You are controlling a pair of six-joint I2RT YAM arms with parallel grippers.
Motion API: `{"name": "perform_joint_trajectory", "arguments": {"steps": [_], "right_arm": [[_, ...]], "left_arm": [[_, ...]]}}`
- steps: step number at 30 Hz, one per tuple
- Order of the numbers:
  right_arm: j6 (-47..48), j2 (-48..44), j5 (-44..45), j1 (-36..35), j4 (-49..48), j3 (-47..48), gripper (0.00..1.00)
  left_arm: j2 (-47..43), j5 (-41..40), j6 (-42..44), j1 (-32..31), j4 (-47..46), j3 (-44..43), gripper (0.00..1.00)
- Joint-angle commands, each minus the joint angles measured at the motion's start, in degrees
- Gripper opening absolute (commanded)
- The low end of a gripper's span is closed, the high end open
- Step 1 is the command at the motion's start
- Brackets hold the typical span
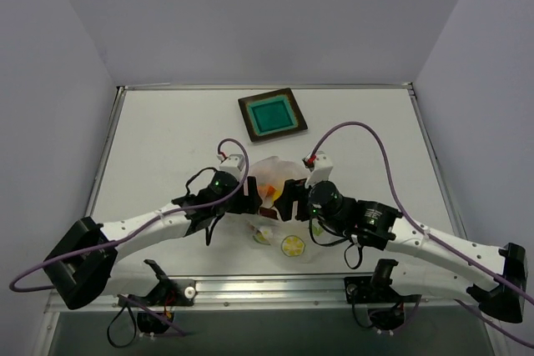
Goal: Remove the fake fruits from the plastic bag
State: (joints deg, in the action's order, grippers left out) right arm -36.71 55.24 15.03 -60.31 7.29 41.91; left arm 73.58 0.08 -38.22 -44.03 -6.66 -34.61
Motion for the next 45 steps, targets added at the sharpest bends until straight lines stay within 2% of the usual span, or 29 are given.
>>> {"name": "perform_joint_trajectory", "arguments": {"steps": [1,5,6,8,10,11,14,15,16,18,20,22,23,25,26,28,29,32,36,39,45], "right_arm": [[2.2,0.0,3.3,-2.8,4.3,5.7,0.65],[1.7,3.0,3.9,-5.2,4.1,7.8,0.51],[1.7,3.8,4.0,-6.0,3.9,8.0,0.41],[1.6,6.6,4.6,-6.0,1.3,7.7,0.22],[1.8,9.9,5.1,-6.1,-1.0,7.8,0.13],[2.6,10.9,6.8,-6.0,-1.9,7.8,0.08],[3.4,13.3,9.1,-1.0,-4.2,6.3,0.0],[4.4,13.4,6.9,1.6,-5.2,5.6,0.0],[5.1,13.2,5.5,6.9,-6.7,3.6,0.0],[6.8,12.7,4.0,10.3,-8.8,2.5,0.0],[7.9,12.0,1.6,10.4,-8.5,3.0,0.0],[6.8,11.5,-5.1,9.3,-8.8,3.4,0.04],[6.5,11.4,-6.0,5.9,-9.0,3.7,0.13],[4.6,11.3,-4.2,1.3,-9.0,3.8,0.26],[4.1,11.6,-2.3,-2.3,-9.2,3.3,0.35],[2.9,12.8,-0.4,-3.8,-11.1,1.4,0.42],[1.6,13.3,1.0,-3.9,-12.2,0.2,0.5],[0.2,15.7,1.8,-3.9,-16.9,-3.9,0.64],[0.6,19.1,1.3,-3.8,-20.0,-4.8,0.73],[2.0,21.9,0.6,-3.9,-20.7,-3.2,0.79],[3.4,27.5,-2.9,-3.7,-23.1,-1.5,0.85]], "left_arm": [[-4.0,-3.2,-0.5,-1.7,2.2,-2.9,0.69],[-6.2,-4.0,-0.5,-2.0,3.5,-2.5,0.69],[-6.3,-3.9,-0.5,-2.1,3.6,-2.3,0.69],[-6.2,-3.6,-0.2,-2.5,3.8,-2.2,0.63],[-5.9,-3.9,-0.3,-2.8,3.8,-2.0,0.56],[-5.9,-3.9,-0.5,-3.0,3.9,-1.9,0.47],[-7.0,-4.6,-0.5,-3.9,4.0,-1.1,0.25],[-7.4,-4.8,-0.5,-4.0,4.4,-0.9,0.09],[-7.8,-4.6,-0.4,-4.1,4.5,-0.6,0.03],[-8.3,-4.4,0.0,-4.1,5.9,-0.4,0.02],[-9.7,-4.8,0.0,-4.7,6.6,0.1,0.02],[-11.7,-5.4,-0.4,-5.0,8.9,1.1,0.03],[-12.4,-5.9,-0.7,-5.3,9.1,1.5,0.02],[-13.4,-6.1,-1.0,-5.5,9.7,2.6,0.02],[-13.5,-6.8,-1.3,-5.6,10.1,2.8,0.02],[-13.2,-7.5,-1.8,-6.2,10.0,4.1,0.02],[-13.0,-8.0,-2.2,-6.5,9.6,4.6,0.02],[-11.9,-8.5,-2.8,-7.0,8.0,6.4,0.03],[-10.9,-11.0,-3.4,-8.0,7.6,8.1,0.02],[-11.0,-11.8,-3.9,-8.2,3.5,10.3,0.02],[-8.6,-12.6,-5.5,-8.9,0.2,12.6,0.02]]}}
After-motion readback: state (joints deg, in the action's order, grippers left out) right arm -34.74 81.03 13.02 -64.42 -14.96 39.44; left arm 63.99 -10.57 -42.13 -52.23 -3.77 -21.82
